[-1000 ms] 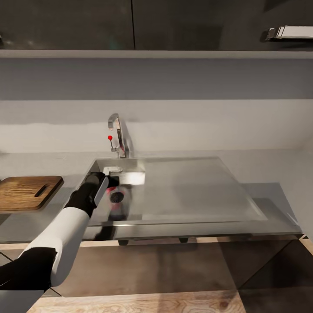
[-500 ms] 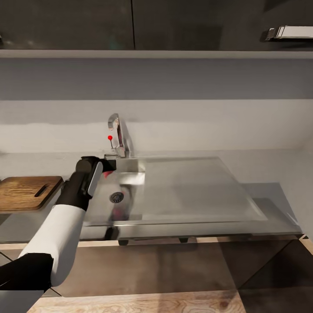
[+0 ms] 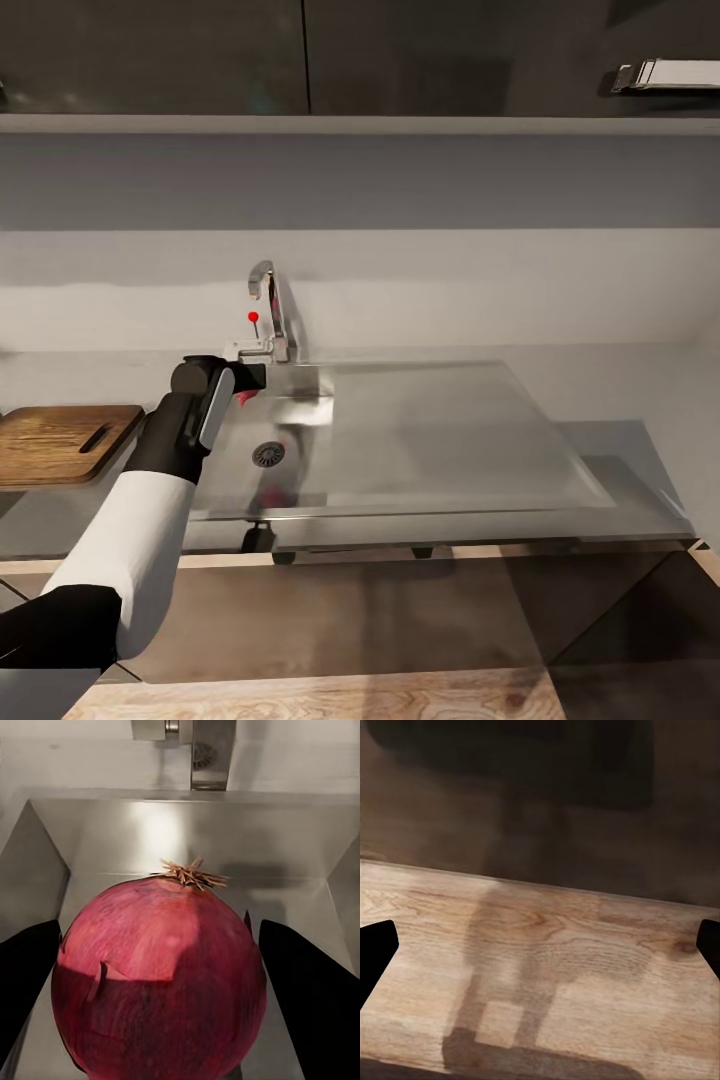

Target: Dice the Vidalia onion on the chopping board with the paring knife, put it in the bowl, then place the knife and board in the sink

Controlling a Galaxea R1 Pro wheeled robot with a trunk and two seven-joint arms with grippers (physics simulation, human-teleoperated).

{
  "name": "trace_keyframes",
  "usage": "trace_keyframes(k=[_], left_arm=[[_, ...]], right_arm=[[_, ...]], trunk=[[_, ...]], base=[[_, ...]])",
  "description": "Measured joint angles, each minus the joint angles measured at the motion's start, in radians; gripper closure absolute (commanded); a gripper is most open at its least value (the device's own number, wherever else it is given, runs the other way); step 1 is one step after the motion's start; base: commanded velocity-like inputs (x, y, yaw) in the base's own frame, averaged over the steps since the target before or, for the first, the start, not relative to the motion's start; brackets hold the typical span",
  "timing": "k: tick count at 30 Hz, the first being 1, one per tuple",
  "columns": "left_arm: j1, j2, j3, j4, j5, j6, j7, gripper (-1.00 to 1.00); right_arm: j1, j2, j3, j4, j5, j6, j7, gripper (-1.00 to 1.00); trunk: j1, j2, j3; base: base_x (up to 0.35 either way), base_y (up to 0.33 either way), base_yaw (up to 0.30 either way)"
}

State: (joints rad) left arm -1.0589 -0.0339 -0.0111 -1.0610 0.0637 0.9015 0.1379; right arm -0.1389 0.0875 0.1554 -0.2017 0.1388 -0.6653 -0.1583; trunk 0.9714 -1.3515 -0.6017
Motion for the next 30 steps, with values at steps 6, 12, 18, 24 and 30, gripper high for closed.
trace_keyframes(k=[6, 12, 18, 24, 30], left_arm=[[0.005, 0.001, 0.000, -0.011, 0.000, 0.000, 0.000, 1.00], [0.005, 0.002, 0.000, -0.043, 0.000, 0.002, -0.001, 1.00], [0.006, 0.003, 0.000, -0.085, 0.000, 0.013, -0.001, 1.00], [0.007, 0.004, 0.000, -0.154, -0.001, 0.085, -0.001, 1.00], [0.007, 0.004, 0.000, -0.170, -0.001, 0.093, -0.001, 1.00]], right_arm=[[0.000, -0.001, -0.001, 0.000, 0.000, 0.000, 0.000, -1.00], [0.000, 0.000, -0.001, 0.000, 0.000, 0.001, 0.000, -1.00], [0.000, 0.000, -0.001, 0.000, 0.000, 0.001, 0.000, -1.00], [0.000, -0.001, -0.001, 0.000, 0.000, 0.001, 0.000, -1.00], [0.000, 0.000, -0.001, 0.000, 0.000, 0.001, -0.001, -1.00]], trunk=[[0.000, 0.000, 0.000], [0.000, 0.000, 0.000], [0.000, 0.000, 0.000], [0.000, 0.000, 0.000], [0.000, 0.000, 0.000]], base=[[0.000, 0.059, 0.000], [0.000, 0.263, 0.000], [0.000, 0.296, 0.000], [-0.001, 0.299, 0.000], [-0.121, 0.263, 0.000]])
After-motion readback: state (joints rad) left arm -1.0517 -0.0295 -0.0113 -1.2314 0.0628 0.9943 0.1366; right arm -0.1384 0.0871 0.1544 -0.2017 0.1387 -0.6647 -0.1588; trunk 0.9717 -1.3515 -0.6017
